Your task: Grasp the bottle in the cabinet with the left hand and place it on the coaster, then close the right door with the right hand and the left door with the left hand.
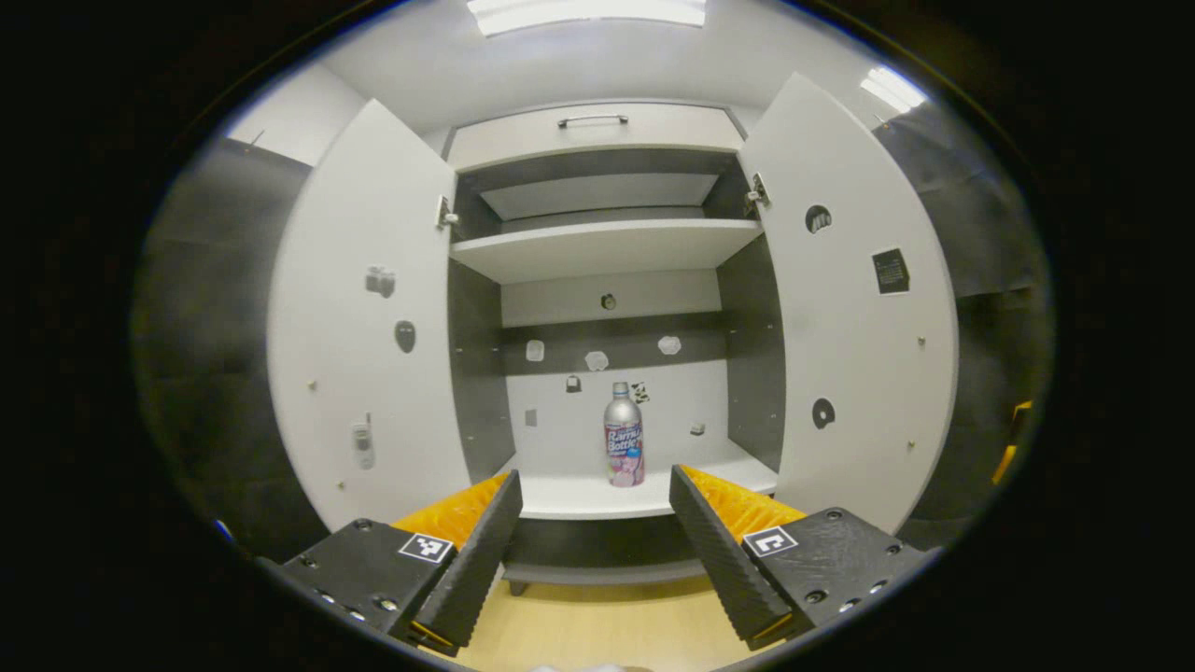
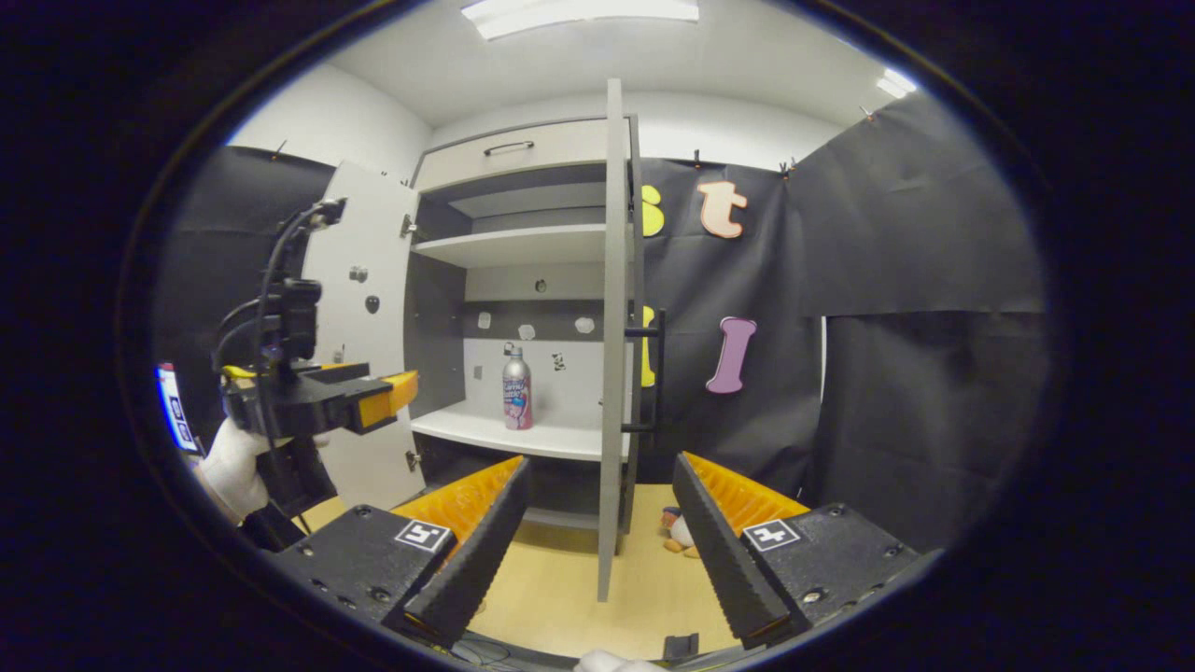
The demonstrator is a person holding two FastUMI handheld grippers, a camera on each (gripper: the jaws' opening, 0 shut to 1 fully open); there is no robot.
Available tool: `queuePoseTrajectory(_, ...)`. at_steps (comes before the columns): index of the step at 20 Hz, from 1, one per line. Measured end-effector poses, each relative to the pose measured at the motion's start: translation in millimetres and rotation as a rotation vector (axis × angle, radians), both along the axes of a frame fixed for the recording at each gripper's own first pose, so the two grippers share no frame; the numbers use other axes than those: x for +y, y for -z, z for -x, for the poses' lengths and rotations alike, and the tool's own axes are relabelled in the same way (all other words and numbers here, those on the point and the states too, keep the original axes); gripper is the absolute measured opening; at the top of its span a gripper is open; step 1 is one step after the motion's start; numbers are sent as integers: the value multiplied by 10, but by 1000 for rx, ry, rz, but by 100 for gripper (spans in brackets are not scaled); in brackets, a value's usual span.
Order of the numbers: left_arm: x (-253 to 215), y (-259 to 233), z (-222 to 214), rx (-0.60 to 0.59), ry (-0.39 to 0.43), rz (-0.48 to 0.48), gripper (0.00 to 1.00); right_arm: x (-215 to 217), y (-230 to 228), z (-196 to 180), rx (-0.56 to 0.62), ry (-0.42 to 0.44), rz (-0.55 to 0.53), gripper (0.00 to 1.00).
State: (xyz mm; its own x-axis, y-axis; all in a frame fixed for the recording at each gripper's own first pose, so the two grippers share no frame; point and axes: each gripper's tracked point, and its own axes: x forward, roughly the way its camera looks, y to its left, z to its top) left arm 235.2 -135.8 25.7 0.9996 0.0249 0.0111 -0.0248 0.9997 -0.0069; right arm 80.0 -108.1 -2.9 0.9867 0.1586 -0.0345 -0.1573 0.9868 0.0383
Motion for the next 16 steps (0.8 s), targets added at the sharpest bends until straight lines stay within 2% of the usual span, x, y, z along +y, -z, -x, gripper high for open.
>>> queuePoseTrajectory(2,-12,-52,-425,-19,5,-13,97,-47,-14,-63,-1,35,-4,99)
queuePoseTrajectory(5,-97,-69,-1111,-38,49,-3,97,-105,-3,-147,8,130,0,99)
queuePoseTrajectory(10,-148,112,-2154,-45,67,14,97,-133,-56,-201,10,275,17,99)
queuePoseTrajectory(16,-156,492,-2785,34,53,6,97,-47,-14,-277,40,361,45,99)
